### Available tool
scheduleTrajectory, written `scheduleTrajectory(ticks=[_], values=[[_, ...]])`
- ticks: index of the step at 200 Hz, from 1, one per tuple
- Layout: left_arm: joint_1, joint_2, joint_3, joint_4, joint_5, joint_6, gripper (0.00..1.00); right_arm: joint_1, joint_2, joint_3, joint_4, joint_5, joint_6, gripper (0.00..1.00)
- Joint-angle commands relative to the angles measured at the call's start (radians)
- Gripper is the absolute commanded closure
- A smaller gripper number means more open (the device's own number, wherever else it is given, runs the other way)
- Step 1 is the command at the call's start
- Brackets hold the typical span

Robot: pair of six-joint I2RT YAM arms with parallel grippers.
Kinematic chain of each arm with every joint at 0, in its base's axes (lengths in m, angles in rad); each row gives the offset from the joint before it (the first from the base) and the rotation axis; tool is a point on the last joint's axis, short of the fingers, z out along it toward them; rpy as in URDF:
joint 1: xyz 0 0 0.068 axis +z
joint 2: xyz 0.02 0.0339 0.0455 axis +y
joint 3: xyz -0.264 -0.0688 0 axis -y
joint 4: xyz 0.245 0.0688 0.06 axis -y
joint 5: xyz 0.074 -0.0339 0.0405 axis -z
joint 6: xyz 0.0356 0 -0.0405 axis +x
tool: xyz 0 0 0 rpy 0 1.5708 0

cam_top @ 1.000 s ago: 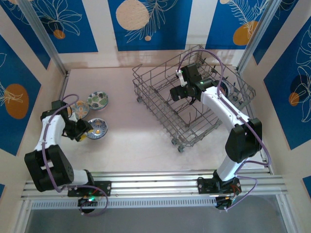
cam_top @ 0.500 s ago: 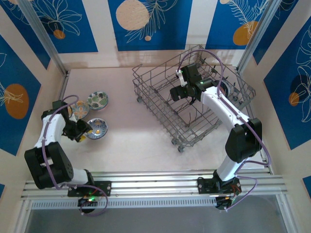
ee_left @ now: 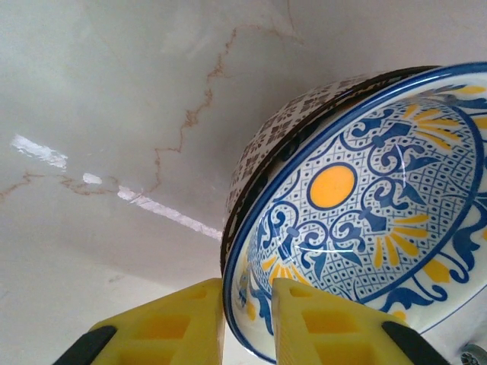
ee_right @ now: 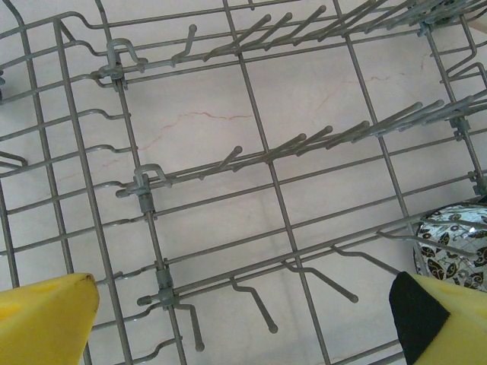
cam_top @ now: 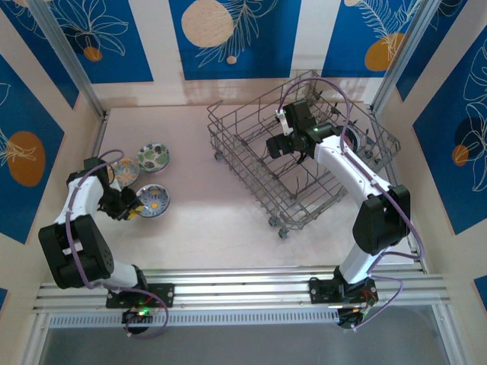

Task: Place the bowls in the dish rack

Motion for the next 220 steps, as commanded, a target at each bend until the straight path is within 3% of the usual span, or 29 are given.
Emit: scheduleTrajectory(ticks=[1, 66, 120, 168, 220], values=[[-0.007, 0.004, 0.014, 0.008, 0.021, 0.005, 0.78, -0.003, -0.009, -0.002, 0.002, -0.002, 0.017, 0.01], [-0.006, -0.005, 0.014, 0.016, 0.035, 0.006, 0.93, -0.004, -0.007, -0.001, 0.002, -0.003, 0.019, 0.01], [-0.007, -0.04, 0.032, 0.006, 0.05, -0.001, 0.98, -0.003, -0.011, 0.002, 0.001, -0.004, 0.019, 0.01], [-0.006, -0.07, 0.036, -0.006, 0.058, -0.009, 0.98, -0.001, -0.015, 0.002, 0.0, -0.005, 0.02, 0.01], [-0.006, -0.063, 0.009, 0.003, 0.056, -0.01, 0.9, -0.001, -0.015, 0.001, 0.0, -0.005, 0.02, 0.01]])
